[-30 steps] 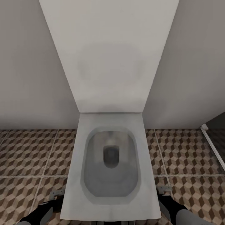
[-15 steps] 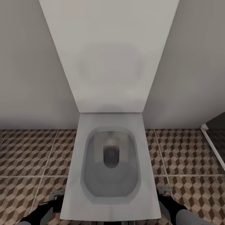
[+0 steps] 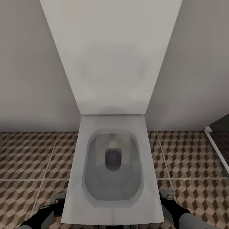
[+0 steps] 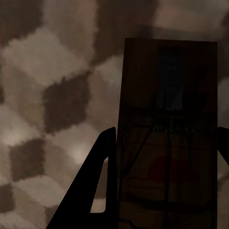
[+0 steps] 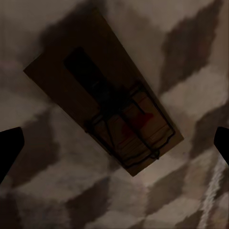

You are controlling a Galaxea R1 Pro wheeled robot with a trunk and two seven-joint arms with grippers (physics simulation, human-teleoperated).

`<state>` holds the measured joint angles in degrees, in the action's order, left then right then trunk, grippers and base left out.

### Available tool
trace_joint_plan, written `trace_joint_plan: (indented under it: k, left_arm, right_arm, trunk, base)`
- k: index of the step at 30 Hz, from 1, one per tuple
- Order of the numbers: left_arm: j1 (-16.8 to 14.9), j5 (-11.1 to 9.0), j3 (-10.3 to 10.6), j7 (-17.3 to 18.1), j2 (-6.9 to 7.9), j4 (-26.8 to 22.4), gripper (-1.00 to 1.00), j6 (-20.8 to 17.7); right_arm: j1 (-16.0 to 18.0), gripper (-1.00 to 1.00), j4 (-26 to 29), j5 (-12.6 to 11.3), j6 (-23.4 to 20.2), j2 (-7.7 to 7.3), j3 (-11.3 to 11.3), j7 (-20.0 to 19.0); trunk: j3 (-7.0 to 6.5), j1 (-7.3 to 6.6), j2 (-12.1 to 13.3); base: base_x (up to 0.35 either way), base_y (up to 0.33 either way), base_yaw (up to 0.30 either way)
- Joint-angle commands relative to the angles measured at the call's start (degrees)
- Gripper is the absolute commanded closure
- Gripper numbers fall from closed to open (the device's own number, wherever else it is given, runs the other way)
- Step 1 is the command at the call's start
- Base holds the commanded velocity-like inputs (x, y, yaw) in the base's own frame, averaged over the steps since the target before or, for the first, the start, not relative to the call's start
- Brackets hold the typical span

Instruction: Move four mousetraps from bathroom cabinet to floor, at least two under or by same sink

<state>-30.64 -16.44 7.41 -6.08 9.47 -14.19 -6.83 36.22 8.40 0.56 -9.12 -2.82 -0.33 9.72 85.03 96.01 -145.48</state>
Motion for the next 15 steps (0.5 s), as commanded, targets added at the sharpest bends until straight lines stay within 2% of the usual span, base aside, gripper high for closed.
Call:
trace_joint_plan:
  k: [1,15]
  left_arm:
    - [0.1,-0.9,0.9,-0.7,0.03,-0.1,1.0,-0.4]
    - [0.1,-0.9,0.9,-0.7,0.03,-0.1,1.0,-0.3]
  right_arm:
    - [0.0,-1.0,0.1,0.1,-0.4,0.01,0.0,0.1]
    - [0.0,-1.0,0.1,0.1,-0.4,0.01,0.0,0.1]
  trunk:
    - [0.04,0.0,0.0]
    - [0.04,0.0,0.0]
  base:
    - [0.0,0.0,0.0]
    - [0.0,0.0,0.0]
